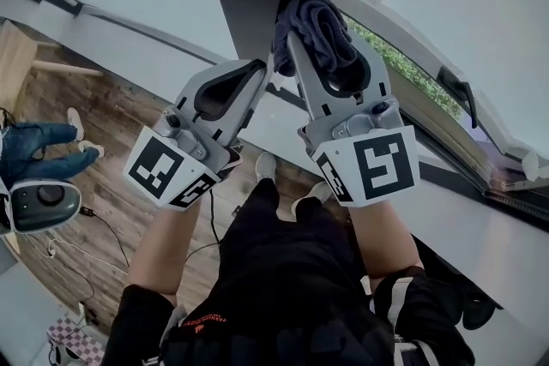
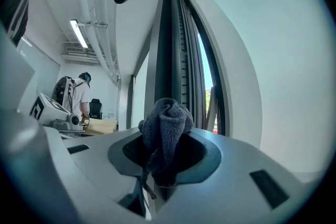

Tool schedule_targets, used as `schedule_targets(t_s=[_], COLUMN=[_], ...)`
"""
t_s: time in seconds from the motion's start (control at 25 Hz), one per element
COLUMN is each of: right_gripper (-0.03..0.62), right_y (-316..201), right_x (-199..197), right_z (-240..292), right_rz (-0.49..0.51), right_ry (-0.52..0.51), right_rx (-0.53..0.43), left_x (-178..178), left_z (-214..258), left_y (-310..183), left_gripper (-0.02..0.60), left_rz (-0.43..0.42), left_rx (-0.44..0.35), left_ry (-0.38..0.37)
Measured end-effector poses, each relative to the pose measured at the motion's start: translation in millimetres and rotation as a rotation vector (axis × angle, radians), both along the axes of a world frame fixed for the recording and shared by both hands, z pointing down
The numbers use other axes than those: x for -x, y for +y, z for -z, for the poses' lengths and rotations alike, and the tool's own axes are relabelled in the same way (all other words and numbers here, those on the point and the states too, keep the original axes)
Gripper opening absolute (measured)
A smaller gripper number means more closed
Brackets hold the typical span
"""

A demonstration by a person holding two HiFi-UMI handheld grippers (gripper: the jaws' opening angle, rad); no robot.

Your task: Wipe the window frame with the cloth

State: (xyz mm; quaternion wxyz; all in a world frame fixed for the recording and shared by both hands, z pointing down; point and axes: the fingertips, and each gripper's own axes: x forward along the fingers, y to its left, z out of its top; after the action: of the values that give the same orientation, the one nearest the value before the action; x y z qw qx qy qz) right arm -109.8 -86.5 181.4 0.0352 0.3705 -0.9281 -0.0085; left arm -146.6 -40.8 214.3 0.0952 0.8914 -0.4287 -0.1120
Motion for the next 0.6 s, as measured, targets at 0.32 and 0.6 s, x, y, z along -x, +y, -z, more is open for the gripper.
schedule_targets(t_s=[0.32,0.6], right_gripper=[0.110,0.110], right_y=[-2,-4], right_x=[-4,-1], right_z=[-65,-109], right_rz=[-0.013,-0.043], right_ry=[0.022,0.023], right_rx=[0.085,0.145], left_x=[-6,-1], left_z=[-40,-73], left_y=[4,16], left_gripper=[0.021,0.020], left_rz=[-0.006,-0.003], left_rx=[0.064,0.121], left_ry=[-0.008,-0.010])
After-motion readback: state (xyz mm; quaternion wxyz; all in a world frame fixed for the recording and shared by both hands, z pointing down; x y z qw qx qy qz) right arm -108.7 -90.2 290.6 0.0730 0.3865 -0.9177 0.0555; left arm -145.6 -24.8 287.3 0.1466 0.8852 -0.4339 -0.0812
